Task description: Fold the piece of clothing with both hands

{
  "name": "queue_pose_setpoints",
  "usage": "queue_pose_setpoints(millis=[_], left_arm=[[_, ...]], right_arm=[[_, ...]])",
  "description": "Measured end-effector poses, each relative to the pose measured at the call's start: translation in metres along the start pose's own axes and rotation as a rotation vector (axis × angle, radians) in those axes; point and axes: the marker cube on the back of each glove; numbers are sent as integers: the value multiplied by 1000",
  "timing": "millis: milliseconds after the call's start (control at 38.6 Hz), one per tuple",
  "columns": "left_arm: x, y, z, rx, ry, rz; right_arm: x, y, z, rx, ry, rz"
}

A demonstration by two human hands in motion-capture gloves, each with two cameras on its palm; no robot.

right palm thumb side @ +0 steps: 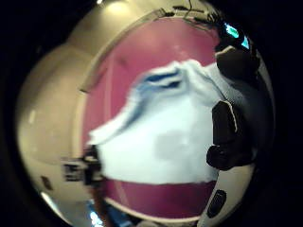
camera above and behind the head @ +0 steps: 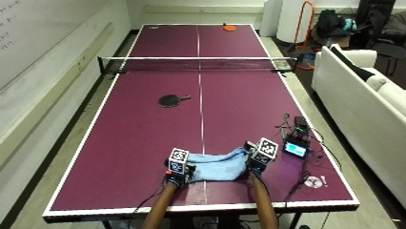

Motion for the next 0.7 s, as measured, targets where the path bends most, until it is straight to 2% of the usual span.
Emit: queue_pose_setpoints(millis=[52, 129, 259, 310, 388, 440, 492, 543, 699], left_arm=[[-2, 1, -2, -3, 29, -13], [-11, 6, -7, 9, 95, -78], [-41, -2, -36, 295, 185, -145], [-55, 1, -48, 353, 191, -171], [-72, 10, -54, 349, 199, -200], [-86, 1, -36, 327, 213, -220], [-101, -14, -9, 307, 239, -232], [-109, -18, 2, 310, 264, -241], [-113, 1, -12, 352, 289, -245]], right_arm=[[-19, -11, 15, -56, -83, -32], [-55, -16, 13, -56, -132, -107], [-130, -1, 2, -7, -132, -260], [-161, 11, 2, -4, -124, -319], [-203, 32, 11, -36, -105, -391], [-226, 56, 5, -82, -92, -438], [-243, 90, -21, -143, -75, -480], [-257, 118, -38, -194, -63, -518], [-290, 155, -8, -313, -57, -652]])
